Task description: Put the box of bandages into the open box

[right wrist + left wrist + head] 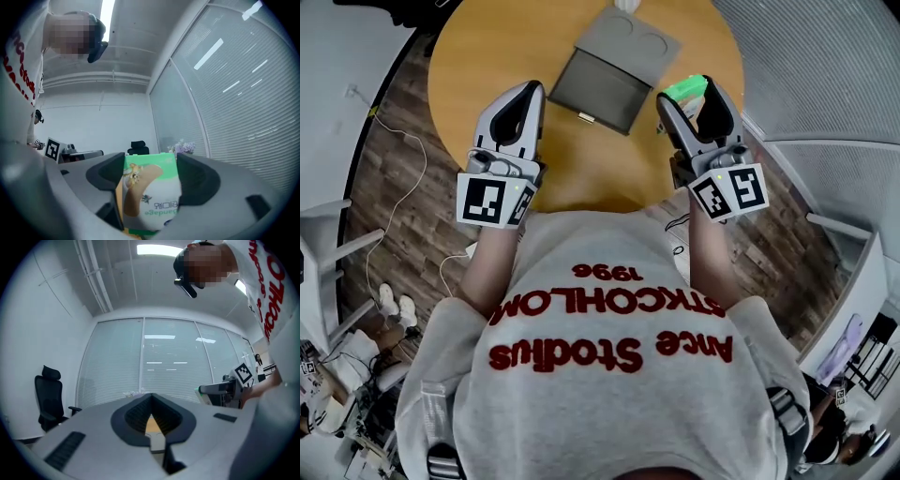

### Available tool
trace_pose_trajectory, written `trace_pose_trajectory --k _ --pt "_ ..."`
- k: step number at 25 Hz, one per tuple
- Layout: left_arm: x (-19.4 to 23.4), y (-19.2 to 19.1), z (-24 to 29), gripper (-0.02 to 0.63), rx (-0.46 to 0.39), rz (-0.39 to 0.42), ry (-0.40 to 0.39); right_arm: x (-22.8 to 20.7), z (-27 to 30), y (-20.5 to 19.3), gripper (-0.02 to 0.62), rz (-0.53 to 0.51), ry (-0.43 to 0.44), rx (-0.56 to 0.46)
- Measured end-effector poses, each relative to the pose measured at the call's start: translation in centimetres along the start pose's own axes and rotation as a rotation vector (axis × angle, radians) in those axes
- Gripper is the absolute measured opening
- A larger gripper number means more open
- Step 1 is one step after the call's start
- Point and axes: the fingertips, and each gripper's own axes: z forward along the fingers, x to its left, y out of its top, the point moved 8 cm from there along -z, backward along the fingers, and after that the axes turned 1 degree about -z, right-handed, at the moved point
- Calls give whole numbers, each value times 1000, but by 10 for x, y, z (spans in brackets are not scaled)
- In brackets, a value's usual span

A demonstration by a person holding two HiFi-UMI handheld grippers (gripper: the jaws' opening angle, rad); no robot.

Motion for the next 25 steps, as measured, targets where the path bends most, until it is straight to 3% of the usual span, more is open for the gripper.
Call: trace_pose_trajectory --k 6,14,25 --pt "5 5 -2 3 -17 13 17 7 6 16 357 -13 15 -60" --pt "5 -6 0 3 9 -2 23 6 16 8 357 -7 35 -14" --pt "3 -57 3 3 124 -35 47 -9 46 -55 357 12 81 132"
